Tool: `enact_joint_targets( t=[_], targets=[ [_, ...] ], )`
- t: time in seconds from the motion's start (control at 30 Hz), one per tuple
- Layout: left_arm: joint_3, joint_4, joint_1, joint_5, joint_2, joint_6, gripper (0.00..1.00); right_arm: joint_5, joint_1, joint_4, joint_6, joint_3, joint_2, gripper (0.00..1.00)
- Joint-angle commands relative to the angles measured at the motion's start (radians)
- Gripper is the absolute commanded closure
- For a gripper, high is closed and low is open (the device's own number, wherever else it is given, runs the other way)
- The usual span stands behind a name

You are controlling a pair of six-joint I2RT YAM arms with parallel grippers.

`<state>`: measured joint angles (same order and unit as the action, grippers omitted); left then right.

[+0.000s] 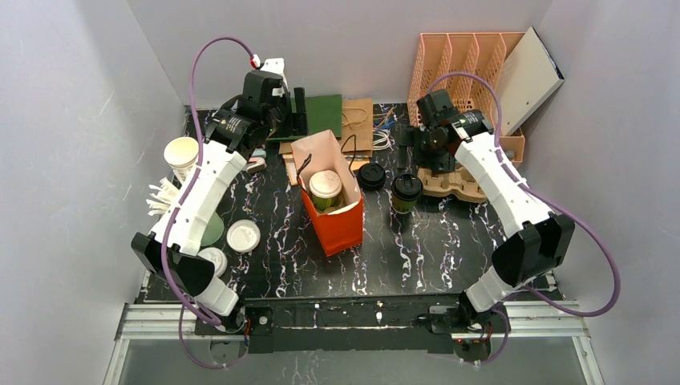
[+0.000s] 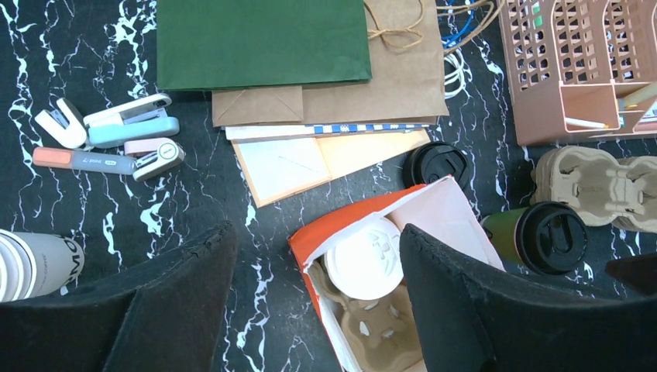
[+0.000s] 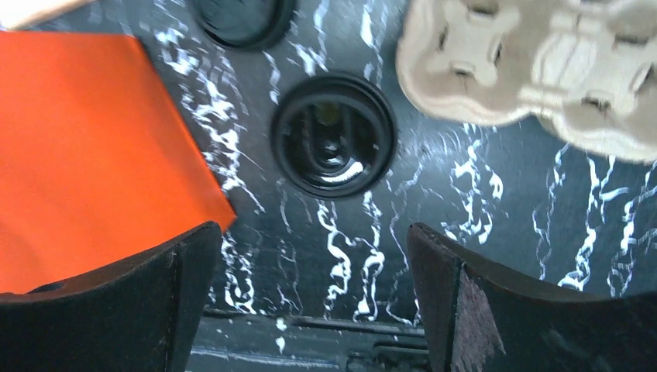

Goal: Pack the takeout coffee
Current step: Adjust the takeout bag at the center of the board, then pick up the coffee cup from the center of the board.

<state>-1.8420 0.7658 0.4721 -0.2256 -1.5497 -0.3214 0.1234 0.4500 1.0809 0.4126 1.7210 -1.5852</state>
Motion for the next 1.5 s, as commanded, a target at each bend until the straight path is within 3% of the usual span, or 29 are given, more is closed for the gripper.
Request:
enact_joint_targets(
  t=[0.0, 0.7, 1.07, 1.3, 1.47],
  targets=[
    [0.014, -0.063, -0.012, 0.004, 0.005, 0.035, 0.25, -0.052, -0.032, -0.014, -0.003, -0.084, 0.017, 0.02],
    [0.021, -0.095, -0.015, 0.016, 0.014, 0.053, 0.25, -0.004, -0.031, -0.119, -0.083, -0.163, -0.107, 0.02],
    [0.0, -0.082, -0.016, 0.008, 0.005, 0.065, 0.25, -0.037, -0.031, -0.139, -0.075, -0.195, -0.122, 0.13],
    [0.0, -0.079, -0.016, 0.007, 0.0, 0.065, 0.25, -0.045, -0.031, -0.144, -0.07, -0.212, -0.138, 0.13],
    [0.002, -0.076, -0.017, 0.008, -0.001, 0.068, 0.25, -0.045, -0.031, -0.142, -0.068, -0.215, -0.146, 0.2]
  ],
)
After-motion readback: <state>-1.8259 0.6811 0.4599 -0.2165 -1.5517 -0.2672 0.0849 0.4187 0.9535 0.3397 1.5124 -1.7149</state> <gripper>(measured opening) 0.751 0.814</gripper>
